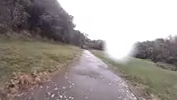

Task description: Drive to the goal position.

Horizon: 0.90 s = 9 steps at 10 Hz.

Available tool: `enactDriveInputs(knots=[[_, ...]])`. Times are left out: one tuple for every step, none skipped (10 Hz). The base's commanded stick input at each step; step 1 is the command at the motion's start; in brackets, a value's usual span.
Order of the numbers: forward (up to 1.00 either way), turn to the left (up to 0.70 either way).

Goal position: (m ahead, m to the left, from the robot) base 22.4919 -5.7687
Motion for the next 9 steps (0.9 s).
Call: enactDriveInputs(knots=[[0.2, -0.62], [0.67, -0.37], [0.7, -0.13], [0.7, 0.0], [0.7, 0.0], [0.7, 0.0], [0.7, -0.12], [0.7, -0.33], [0.7, -0.35]])
